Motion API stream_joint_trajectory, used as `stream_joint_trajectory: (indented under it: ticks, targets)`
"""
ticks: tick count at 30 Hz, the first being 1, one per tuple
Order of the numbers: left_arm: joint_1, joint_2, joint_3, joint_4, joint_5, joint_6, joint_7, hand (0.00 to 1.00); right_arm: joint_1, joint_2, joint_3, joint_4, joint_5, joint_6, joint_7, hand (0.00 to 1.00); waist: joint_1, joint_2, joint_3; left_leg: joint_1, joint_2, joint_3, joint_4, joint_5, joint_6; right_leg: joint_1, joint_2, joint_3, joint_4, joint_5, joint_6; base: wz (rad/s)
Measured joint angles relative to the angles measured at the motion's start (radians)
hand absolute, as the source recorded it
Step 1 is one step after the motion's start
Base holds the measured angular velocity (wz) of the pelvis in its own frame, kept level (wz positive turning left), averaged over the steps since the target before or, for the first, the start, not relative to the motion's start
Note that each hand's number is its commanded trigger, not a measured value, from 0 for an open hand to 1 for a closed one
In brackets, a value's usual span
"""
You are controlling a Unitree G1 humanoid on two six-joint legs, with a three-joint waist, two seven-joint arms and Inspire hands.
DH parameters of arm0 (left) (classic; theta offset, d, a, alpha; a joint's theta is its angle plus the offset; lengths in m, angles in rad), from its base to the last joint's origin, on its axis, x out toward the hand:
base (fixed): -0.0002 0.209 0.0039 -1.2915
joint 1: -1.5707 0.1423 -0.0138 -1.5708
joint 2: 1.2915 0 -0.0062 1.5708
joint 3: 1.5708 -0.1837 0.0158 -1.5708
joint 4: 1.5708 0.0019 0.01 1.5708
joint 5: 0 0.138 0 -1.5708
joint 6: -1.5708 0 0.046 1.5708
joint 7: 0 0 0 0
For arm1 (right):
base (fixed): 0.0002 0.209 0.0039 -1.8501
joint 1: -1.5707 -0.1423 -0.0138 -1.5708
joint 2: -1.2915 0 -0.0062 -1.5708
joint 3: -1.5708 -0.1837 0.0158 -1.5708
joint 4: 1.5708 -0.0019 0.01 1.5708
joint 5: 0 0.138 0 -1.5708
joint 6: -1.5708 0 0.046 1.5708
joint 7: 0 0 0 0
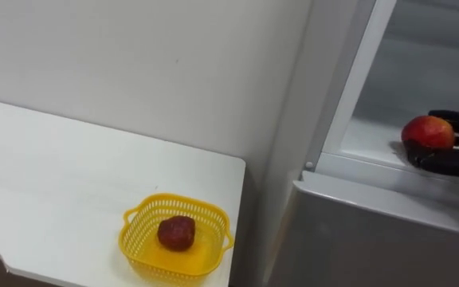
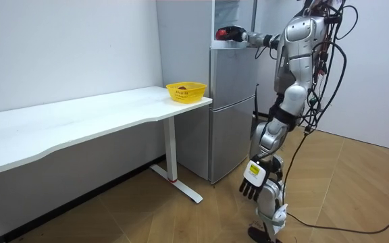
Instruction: Retrieve from the upper fridge
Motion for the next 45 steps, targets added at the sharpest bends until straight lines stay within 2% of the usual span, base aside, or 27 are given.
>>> stream_joint_trajectory:
  ticks: [12,16,19,22,26,29,34,38,40,42,43,45]
  targets:
    - [-0.007,0.007,0.000,-0.003,-0.001,-0.002,0.000,0.00,-0.011,-0.007,-0.001,0.003,0.010,0.004,-0.004,1.00,0.004,-0.012,0.0043,0.003,0.002,-0.001,0.000,0.000,0.000,0.001,0.002,-0.001,-0.001,0.000,0.000,0.00]
    - [0.001,0.007,0.000,0.003,-0.018,-0.003,0.000,0.00,-0.016,-0.007,-0.001,-0.018,0.016,0.022,-0.003,1.00,0.012,-0.010,0.0060,0.002,0.003,-0.004,-0.005,0.000,0.000,0.000,0.002,-0.006,-0.003,-0.001,0.000,0.02]
    - [0.007,0.007,0.000,0.007,-0.019,-0.003,0.000,0.00,-0.004,-0.007,0.000,-0.076,-0.001,0.026,-0.014,1.00,0.014,-0.002,0.0108,0.003,0.003,-0.003,-0.011,0.000,0.000,0.000,0.004,-0.004,-0.009,-0.001,0.000,-0.02]
    - [0.005,0.007,0.000,0.007,-0.019,-0.004,0.000,0.00,0.015,-0.006,0.001,-0.129,0.003,0.027,-0.035,1.00,0.016,0.004,0.0092,0.002,0.004,0.000,-0.010,0.000,0.000,0.002,0.006,0.000,-0.017,-0.001,0.000,-0.04]
    - [-0.013,0.003,-0.022,0.008,-0.019,-0.010,0.007,0.00,0.115,0.007,0.020,-0.368,0.012,0.028,-0.070,1.00,0.016,0.036,0.0066,-0.001,0.004,0.012,-0.009,0.001,0.000,-0.006,0.007,0.010,-0.014,-0.001,0.000,-0.08]
    - [-0.029,-0.002,-0.021,0.016,-0.019,-0.030,0.039,0.00,0.201,0.050,0.023,-0.536,-0.018,0.026,-0.106,1.00,0.006,0.048,0.0007,-0.002,0.005,0.015,-0.004,0.001,0.000,-0.003,0.008,0.012,-0.017,-0.001,0.000,0.00]
    - [-0.027,-0.022,-0.020,0.034,-0.020,-0.060,0.062,0.00,0.332,0.123,0.022,-0.798,-0.048,0.022,-0.144,1.00,-0.004,0.057,0.0018,0.007,0.005,0.040,-0.005,0.001,0.000,-0.006,0.011,0.037,-0.016,0.000,0.001,-0.14]
    - [-0.025,-0.036,-0.023,0.046,-0.020,-0.074,0.085,0.00,0.372,0.143,0.022,-0.903,-0.070,-0.018,-0.190,1.00,-0.011,0.072,0.0097,0.017,0.005,0.060,-0.013,0.001,0.000,-0.007,0.012,0.051,-0.010,0.003,0.003,-0.08]
    - [-0.028,-0.043,-0.022,0.065,-0.020,-0.089,0.090,0.00,0.377,0.163,0.019,-0.942,-0.090,-0.035,-0.211,1.00,-0.021,0.079,0.0060,0.017,0.005,0.067,-0.019,0.000,0.000,-0.014,0.014,0.055,-0.006,0.003,0.003,-0.09]
    - [-0.032,-0.047,-0.022,0.084,-0.021,-0.101,0.090,0.00,0.384,0.180,0.017,-0.994,-0.092,-0.074,-0.236,1.00,-0.037,0.090,0.0021,0.018,0.005,0.069,-0.021,0.000,0.001,-0.018,0.015,0.057,0.000,0.004,0.002,-0.02]
    - [-0.033,-0.047,-0.022,0.092,-0.021,-0.105,0.091,0.00,0.389,0.183,0.016,-1.005,-0.093,-0.084,-0.243,1.00,-0.038,0.093,0.0014,0.018,0.006,0.069,-0.021,0.000,0.001,-0.018,0.015,0.058,0.001,0.004,0.002,0.00]
    - [-0.040,-0.051,-0.024,0.116,-0.021,-0.113,0.099,0.00,0.417,0.215,-0.001,-1.074,-0.122,-0.101,-0.265,1.00,-0.043,0.102,0.0006,0.018,0.006,0.069,-0.020,0.000,0.001,-0.019,0.015,0.058,0.002,0.004,0.001,0.00]
